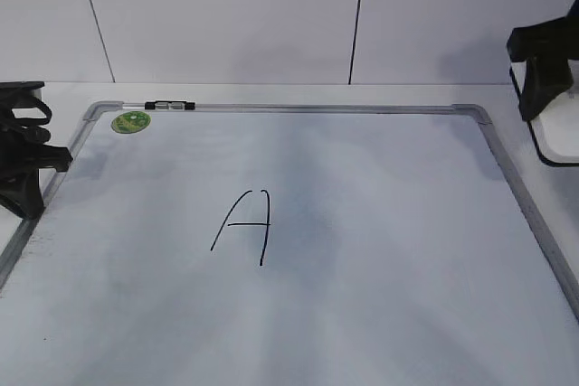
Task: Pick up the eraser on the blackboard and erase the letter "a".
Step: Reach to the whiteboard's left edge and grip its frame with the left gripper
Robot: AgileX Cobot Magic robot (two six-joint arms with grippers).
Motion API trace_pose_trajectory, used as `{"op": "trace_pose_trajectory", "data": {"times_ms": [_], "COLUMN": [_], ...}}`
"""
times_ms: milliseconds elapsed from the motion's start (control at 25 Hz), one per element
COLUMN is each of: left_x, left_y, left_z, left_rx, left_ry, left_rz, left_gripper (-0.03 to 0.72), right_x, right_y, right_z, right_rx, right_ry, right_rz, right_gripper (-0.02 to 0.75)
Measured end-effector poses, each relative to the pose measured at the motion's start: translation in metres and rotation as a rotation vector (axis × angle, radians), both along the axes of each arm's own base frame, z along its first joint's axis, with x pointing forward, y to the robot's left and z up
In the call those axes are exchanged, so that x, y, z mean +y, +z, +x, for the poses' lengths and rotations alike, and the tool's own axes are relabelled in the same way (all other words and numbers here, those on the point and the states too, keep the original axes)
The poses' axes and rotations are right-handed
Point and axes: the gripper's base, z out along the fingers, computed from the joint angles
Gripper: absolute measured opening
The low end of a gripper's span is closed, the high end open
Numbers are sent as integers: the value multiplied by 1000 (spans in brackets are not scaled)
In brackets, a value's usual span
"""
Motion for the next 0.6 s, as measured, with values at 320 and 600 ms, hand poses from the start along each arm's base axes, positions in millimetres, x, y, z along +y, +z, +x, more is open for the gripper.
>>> {"op": "trace_pose_trajectory", "data": {"times_ms": [320,600], "left_x": [0,0], "left_y": [0,0], "left_z": [0,0], "left_rx": [0,0], "left_ry": [1,1], "left_rz": [-1,-1], "left_gripper": [37,37], "right_x": [-26,-27], "right_y": [-34,-58], "right_z": [21,44], "right_rx": [107,161], "right_ry": [-49,-32], "right_rz": [75,115], "right_gripper": [543,543]}}
